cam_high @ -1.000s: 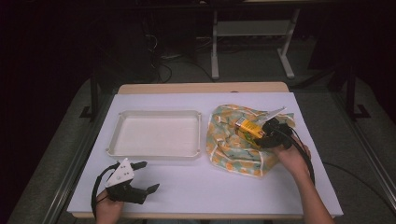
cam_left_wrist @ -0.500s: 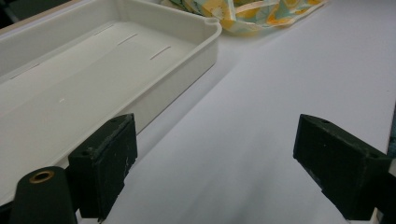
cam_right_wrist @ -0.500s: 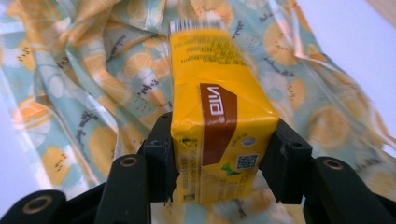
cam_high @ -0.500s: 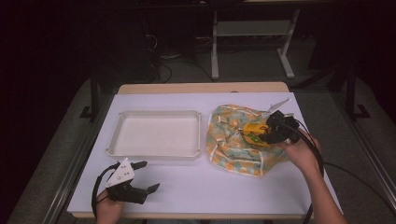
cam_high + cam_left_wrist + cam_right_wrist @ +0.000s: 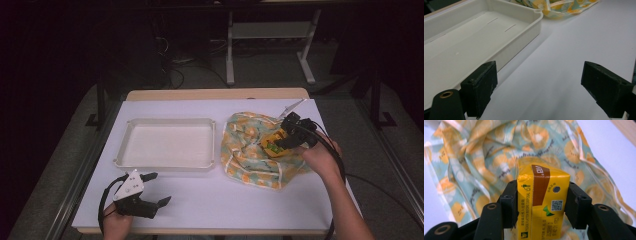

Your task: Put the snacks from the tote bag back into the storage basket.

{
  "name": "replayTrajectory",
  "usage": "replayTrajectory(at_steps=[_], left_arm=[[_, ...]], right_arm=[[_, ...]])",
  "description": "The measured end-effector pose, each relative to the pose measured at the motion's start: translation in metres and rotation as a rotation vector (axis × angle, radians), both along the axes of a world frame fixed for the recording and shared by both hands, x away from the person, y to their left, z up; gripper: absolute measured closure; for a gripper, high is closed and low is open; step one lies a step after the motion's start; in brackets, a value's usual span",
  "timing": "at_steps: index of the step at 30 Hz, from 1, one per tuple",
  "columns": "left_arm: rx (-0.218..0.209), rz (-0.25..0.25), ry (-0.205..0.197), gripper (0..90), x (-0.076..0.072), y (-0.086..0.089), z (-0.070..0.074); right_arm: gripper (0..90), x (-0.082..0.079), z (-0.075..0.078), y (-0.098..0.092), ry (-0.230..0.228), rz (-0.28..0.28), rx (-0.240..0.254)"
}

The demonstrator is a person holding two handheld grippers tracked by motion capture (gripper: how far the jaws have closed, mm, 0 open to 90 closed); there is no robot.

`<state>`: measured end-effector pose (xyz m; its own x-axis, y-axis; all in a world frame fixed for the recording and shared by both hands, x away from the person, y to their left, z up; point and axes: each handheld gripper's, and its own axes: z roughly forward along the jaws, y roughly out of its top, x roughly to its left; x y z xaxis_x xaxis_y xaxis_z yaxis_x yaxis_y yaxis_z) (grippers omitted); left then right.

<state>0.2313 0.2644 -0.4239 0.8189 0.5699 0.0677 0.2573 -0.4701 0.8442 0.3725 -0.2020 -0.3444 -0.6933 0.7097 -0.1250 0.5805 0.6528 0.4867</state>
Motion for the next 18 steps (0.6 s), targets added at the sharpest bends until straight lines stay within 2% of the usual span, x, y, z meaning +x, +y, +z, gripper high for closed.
replayTrajectory(at_steps=[1,7,11,18], left_arm=[[-0.002,0.001,-0.003,13.3,0.0,0.001,0.0],[-0.003,0.0,-0.004,13.3,-0.001,0.001,0.0],[-0.006,-0.001,-0.006,13.3,-0.001,0.001,0.0],[-0.005,0.003,0.002,13.3,-0.001,0.002,0.0]], right_arm=[[48.9,0.003,-0.001,0.003,-0.015,0.003,0.008],[48.2,0.012,-0.004,0.013,-0.042,0.006,0.026],[48.0,0.018,-0.006,0.017,-0.041,0.0,0.043],[48.5,0.024,-0.01,0.025,-0.042,0.0,0.037]])
